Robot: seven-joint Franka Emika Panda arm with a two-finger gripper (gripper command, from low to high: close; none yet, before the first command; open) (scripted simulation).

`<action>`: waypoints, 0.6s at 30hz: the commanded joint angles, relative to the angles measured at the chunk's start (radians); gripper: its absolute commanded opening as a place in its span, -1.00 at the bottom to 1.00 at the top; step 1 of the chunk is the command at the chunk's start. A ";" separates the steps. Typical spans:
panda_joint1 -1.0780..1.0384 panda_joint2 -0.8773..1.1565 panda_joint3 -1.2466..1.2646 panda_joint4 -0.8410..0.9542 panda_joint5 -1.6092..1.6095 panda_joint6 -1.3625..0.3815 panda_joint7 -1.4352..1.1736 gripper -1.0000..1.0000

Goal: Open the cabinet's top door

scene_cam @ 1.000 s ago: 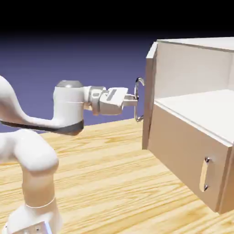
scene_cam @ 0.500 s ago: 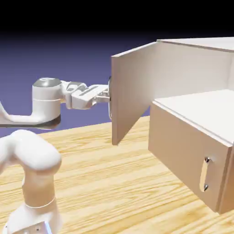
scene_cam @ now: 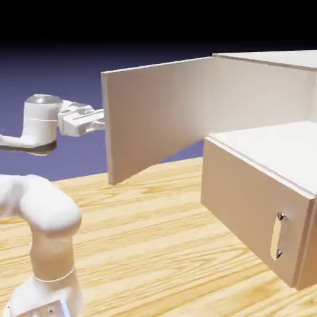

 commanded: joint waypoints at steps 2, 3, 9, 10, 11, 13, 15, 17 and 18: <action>-0.062 0.038 0.069 0.073 0.040 -0.060 0.010 -1.00; -0.095 0.055 0.104 0.109 0.058 -0.088 0.015 -1.00; -0.309 0.117 0.299 0.321 0.143 -0.239 0.027 -1.00; -0.345 0.121 0.329 0.355 0.155 -0.261 0.026 -1.00; -0.382 0.123 0.358 0.388 0.166 -0.281 0.025 -1.00; -0.454 0.122 0.414 0.454 0.188 -0.321 0.019 -1.00; -0.527 0.115 0.466 0.521 0.208 -0.360 0.009 -1.00; -0.599 0.101 0.515 0.589 0.228 -0.398 -0.003 -1.00; -0.635 0.093 0.538 0.624 0.237 -0.417 -0.011 -1.00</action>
